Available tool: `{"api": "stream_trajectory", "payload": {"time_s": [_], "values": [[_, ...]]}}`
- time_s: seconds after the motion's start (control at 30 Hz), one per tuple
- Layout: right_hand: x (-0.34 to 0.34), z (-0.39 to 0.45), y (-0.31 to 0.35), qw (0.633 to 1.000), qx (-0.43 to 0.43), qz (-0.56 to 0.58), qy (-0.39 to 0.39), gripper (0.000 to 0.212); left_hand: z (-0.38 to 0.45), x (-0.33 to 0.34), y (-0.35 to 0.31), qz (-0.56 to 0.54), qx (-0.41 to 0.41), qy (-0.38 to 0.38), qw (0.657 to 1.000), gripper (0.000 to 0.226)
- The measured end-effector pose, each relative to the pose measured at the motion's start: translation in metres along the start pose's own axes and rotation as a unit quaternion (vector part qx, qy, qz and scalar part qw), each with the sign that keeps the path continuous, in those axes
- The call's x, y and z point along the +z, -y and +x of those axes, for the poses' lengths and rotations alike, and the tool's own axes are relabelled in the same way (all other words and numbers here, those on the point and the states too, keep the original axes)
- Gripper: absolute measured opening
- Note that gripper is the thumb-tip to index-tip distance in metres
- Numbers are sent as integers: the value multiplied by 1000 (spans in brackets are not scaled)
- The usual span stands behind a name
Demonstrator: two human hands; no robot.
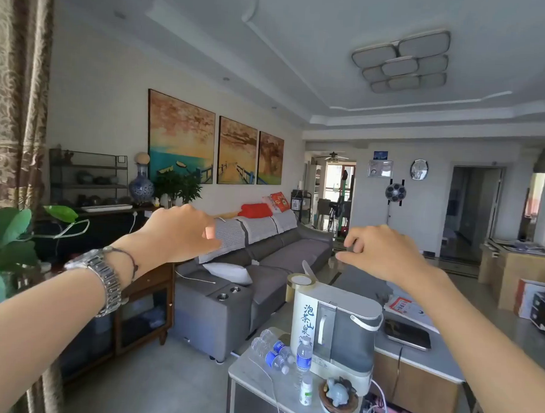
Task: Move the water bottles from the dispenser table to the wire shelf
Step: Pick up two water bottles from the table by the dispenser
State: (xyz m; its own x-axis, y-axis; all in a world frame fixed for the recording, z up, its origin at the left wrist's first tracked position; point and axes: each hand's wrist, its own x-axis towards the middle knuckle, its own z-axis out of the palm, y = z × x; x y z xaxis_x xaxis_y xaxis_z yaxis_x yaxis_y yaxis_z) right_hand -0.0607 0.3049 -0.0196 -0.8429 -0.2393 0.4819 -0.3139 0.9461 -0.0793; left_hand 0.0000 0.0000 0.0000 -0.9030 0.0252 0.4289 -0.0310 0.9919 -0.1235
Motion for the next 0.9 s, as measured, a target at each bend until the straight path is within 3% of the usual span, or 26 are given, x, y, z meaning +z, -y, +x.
{"api": "stream_trajectory", "payload": {"time_s": [0.47, 0.9], "values": [[65, 45, -19, 1000, 0, -19, 19, 31, 54, 58, -4, 2, 20, 13, 1000, 20], [182, 198, 1, 998, 49, -20, 16, 30, 217, 163, 66, -1, 89, 1, 996, 29]]}}
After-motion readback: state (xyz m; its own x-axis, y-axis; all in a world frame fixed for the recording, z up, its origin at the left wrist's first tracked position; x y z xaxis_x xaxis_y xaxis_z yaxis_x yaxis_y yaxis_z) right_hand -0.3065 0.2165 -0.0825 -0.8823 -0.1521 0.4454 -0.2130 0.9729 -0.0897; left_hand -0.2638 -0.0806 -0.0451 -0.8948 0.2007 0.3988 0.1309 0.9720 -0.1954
